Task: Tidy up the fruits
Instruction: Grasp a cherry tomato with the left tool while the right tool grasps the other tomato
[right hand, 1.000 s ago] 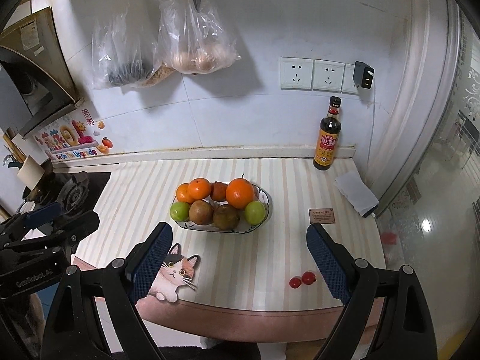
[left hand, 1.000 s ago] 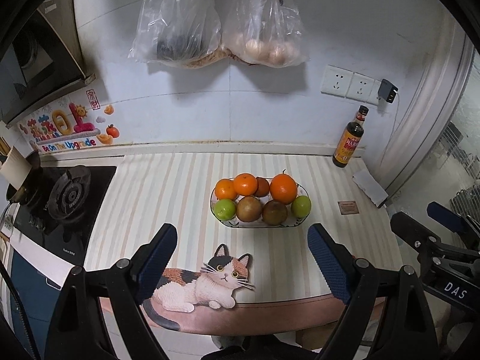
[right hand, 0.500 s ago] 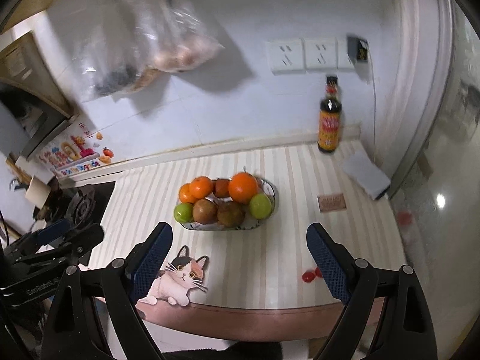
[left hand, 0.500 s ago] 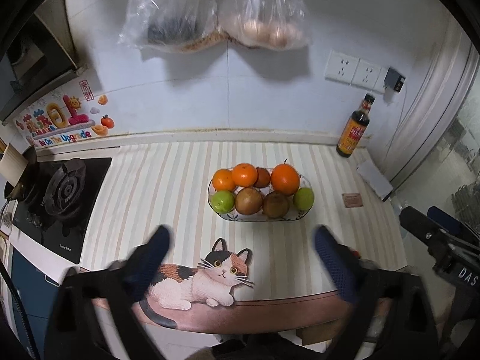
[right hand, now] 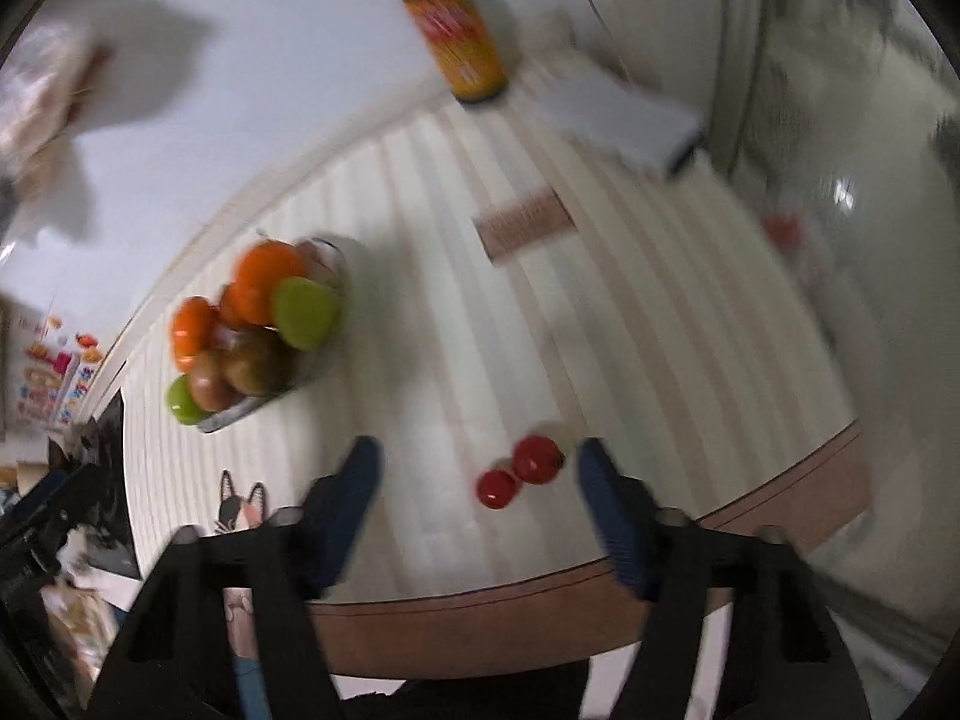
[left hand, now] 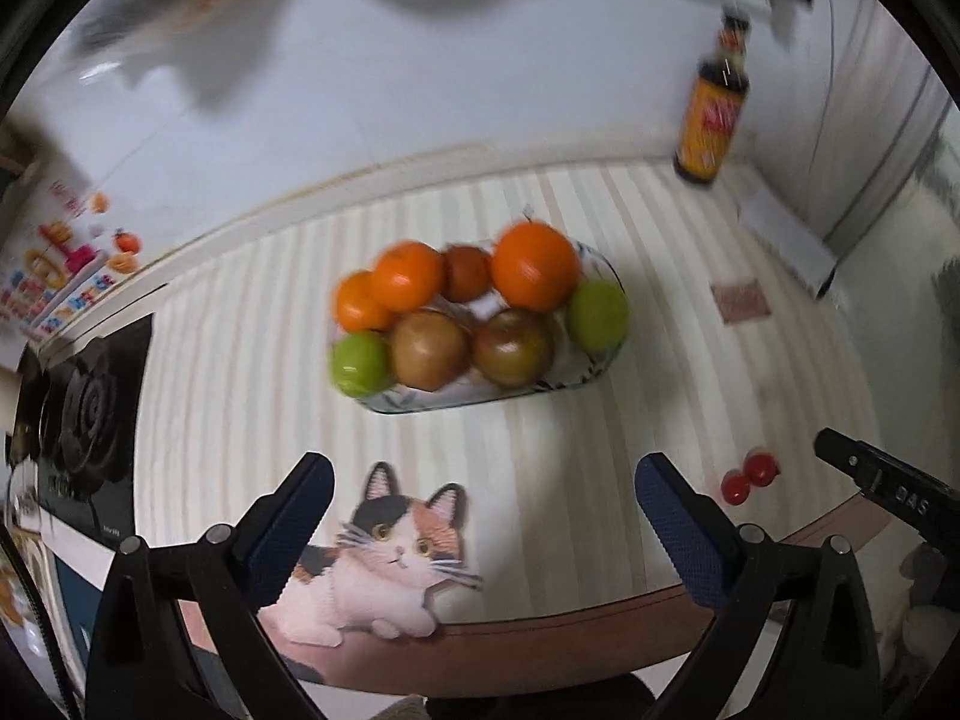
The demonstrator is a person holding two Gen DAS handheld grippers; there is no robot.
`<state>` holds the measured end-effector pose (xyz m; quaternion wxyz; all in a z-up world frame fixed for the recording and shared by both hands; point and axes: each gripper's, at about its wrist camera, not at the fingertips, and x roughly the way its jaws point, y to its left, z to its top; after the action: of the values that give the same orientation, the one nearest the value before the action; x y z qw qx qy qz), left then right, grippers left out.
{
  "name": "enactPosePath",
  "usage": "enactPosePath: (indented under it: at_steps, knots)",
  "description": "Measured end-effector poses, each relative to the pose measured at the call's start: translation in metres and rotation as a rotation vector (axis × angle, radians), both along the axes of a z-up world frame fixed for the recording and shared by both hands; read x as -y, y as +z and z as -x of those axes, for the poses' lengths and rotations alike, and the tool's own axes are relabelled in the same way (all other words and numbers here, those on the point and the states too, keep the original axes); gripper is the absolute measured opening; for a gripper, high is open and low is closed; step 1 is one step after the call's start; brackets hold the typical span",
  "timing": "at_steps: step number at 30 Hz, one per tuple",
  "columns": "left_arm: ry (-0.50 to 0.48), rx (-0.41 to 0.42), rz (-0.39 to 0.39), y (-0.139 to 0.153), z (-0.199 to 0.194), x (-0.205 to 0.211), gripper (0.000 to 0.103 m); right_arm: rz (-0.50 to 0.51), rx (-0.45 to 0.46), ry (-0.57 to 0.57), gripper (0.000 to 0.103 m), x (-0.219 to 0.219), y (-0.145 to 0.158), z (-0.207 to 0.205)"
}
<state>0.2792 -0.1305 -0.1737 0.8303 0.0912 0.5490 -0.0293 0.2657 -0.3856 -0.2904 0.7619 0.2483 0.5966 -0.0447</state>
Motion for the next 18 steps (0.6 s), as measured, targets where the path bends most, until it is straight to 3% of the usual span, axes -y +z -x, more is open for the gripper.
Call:
enactPosePath:
  at_steps: [5,8,11,18]
  knots:
    - [-0.058,-0.093,-0.077,-0.051,-0.015,0.039,0.103,-0.089,-0.089,-0.033,0.061,0.013,-0.061,-0.007]
    - [-0.078,-0.143,-0.097,-0.074,-0.020,0.055,0.103,-0.130,-0.125,-0.028,0.049,0.013,-0.088,-0.011]
    - [-0.093,-0.180,-0.111,-0.092,-0.022,0.068,0.103,-0.098,-0.094,0.009,0.032,0.008,-0.087,-0.011]
    - [-0.156,-0.278,-0.040,-0.119,-0.021,0.105,0.103,-0.075,-0.051,-0.061,0.032,0.039,-0.077,0.003]
